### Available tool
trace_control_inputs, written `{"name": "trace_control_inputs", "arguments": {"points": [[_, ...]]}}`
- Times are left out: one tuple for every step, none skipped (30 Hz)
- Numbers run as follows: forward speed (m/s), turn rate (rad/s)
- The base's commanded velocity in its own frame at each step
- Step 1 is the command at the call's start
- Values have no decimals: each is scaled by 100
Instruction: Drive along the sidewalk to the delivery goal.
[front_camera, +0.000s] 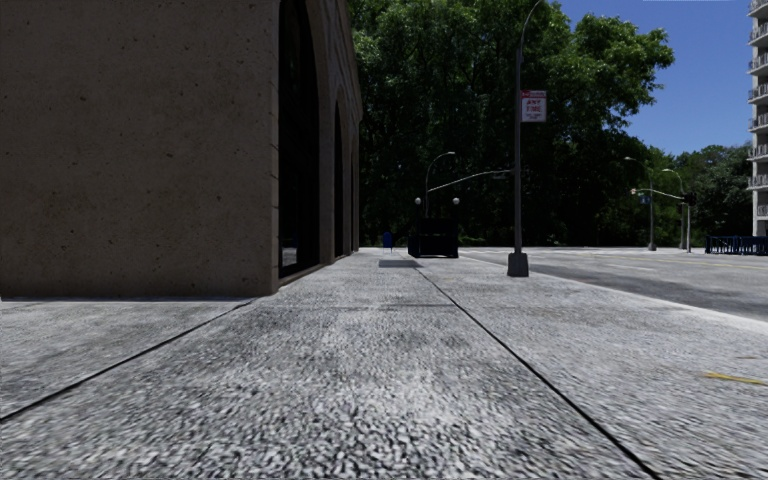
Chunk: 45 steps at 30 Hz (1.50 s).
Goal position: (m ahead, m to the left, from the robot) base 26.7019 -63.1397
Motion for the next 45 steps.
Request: {"name": "trace_control_inputs", "arguments": {"points": [[200,0],[200,0],[200,0],[200,0],[200,0],[200,0],[200,0],[200,0],[200,0],[200,0],[200,0],[200,0],[200,0],[200,0],[200,0],[200,0],[200,0],[200,0],[200,0],[200,0],[200,0],[200,0],[200,0],[200,0],[200,0],[200,0],[200,0],[200,0],[200,0],[200,0],[200,0],[200,0],[200,0],[200,0],[200,0],[200,0],[200,0],[200,0],[200,0],[200,0],[200,0],[200,0],[200,0],[200,0],[200,0]]}}
